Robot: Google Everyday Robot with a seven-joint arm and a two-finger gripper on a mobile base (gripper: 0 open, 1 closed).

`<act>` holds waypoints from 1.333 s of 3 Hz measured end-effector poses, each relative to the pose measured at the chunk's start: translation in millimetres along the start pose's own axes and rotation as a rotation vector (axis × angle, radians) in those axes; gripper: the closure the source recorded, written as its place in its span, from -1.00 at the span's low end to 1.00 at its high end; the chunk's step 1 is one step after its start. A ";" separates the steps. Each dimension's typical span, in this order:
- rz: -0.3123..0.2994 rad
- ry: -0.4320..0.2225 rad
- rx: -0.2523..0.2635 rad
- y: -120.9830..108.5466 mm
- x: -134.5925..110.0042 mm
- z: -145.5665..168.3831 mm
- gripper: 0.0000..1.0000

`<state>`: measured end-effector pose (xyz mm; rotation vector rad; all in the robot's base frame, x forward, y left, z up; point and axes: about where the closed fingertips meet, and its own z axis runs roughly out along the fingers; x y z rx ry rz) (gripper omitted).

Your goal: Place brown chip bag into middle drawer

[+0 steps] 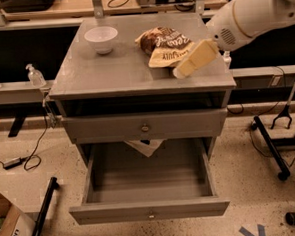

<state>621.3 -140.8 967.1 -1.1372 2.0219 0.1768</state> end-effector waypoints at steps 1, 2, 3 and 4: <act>0.050 -0.046 0.017 -18.1 -11.0 31.1 -1.00; 0.098 -0.072 0.047 -43.1 -15.1 61.2 -1.00; 0.159 -0.069 0.090 -73.9 -14.6 79.9 -1.00; 0.167 -0.070 0.094 -76.7 -14.5 79.8 -1.00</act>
Offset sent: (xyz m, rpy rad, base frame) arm 0.1197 0.0094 -0.0329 0.1452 -0.0483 -0.1499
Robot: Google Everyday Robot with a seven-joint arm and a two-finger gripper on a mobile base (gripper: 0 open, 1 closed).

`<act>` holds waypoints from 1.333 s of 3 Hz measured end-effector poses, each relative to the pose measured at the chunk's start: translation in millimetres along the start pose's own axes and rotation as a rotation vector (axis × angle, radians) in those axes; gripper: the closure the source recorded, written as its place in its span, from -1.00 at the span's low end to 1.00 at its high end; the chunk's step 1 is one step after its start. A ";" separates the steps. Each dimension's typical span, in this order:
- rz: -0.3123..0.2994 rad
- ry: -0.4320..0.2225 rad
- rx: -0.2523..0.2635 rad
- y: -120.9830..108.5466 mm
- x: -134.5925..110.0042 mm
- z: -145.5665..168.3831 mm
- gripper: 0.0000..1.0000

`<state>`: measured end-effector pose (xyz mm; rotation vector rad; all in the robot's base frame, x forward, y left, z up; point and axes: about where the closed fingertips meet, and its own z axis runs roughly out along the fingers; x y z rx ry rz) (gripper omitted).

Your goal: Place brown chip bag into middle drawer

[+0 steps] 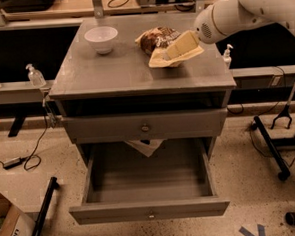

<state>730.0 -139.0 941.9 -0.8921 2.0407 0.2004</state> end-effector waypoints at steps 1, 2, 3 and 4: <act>0.054 0.003 -0.004 1.8 2.1 23.2 -1.00; 0.110 0.001 -0.027 3.6 1.2 63.1 -1.00; 0.175 0.001 -0.055 2.4 4.0 117.9 -0.93; 0.204 0.004 -0.069 2.7 6.3 146.9 -0.48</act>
Offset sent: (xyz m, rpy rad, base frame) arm 0.0739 0.0507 -0.0667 0.1450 0.1028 -0.0711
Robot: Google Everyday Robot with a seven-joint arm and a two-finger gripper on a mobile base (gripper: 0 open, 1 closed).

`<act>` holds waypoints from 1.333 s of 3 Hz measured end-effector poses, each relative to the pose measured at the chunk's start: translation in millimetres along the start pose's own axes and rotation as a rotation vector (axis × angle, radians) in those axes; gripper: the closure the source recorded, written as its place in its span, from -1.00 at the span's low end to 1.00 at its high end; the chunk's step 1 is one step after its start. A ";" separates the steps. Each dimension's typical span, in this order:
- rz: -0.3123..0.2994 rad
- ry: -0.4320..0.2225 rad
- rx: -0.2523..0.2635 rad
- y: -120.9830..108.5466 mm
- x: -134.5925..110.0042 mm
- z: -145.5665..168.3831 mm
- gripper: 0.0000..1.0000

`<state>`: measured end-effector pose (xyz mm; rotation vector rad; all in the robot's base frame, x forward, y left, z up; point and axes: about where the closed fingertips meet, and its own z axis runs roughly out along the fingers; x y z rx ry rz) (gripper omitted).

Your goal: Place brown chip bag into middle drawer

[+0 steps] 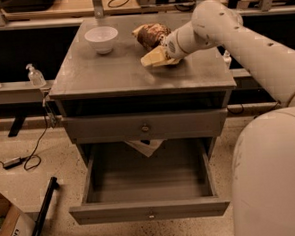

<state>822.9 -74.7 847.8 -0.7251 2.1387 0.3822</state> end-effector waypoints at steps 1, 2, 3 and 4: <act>-0.006 0.016 0.020 -2.5 0.4 15.2 -0.01; -0.030 0.012 0.056 -4.2 -6.9 11.1 0.46; -0.110 -0.025 0.091 6.3 -33.7 -21.5 1.00; -0.166 -0.038 0.089 19.0 -46.4 -44.2 1.00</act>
Offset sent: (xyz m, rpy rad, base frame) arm 0.0118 -0.0022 0.0219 -0.0936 -0.0804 -0.0513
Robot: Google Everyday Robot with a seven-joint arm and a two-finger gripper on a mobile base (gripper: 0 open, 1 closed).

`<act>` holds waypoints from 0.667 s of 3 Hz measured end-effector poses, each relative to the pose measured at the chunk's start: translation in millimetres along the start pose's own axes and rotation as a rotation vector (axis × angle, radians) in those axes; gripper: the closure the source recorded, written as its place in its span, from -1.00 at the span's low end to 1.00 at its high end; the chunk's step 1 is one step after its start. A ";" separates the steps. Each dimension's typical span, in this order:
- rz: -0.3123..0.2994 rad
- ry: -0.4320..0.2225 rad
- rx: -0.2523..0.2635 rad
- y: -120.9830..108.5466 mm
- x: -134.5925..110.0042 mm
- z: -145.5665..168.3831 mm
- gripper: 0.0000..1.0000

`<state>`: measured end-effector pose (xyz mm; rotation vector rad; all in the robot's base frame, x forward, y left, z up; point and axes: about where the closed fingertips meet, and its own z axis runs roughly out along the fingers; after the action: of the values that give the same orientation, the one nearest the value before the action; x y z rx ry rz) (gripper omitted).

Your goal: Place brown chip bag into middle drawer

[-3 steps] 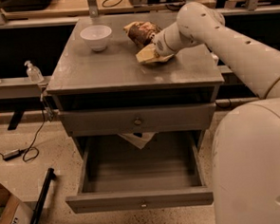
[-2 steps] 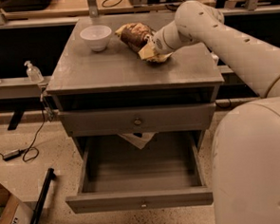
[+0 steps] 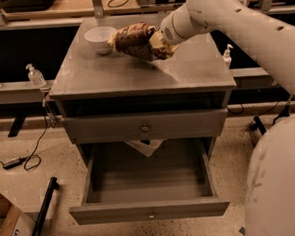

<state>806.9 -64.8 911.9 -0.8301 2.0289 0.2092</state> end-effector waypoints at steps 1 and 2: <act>-0.069 0.011 -0.023 13.1 4.4 -43.6 1.00; -0.141 0.018 -0.091 37.0 34.8 -106.0 1.00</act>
Offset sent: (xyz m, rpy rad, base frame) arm -0.1602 -0.0673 0.0406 -0.1024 -0.0200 0.2007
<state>698.1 -100.3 939.0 -1.0307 1.9808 0.2162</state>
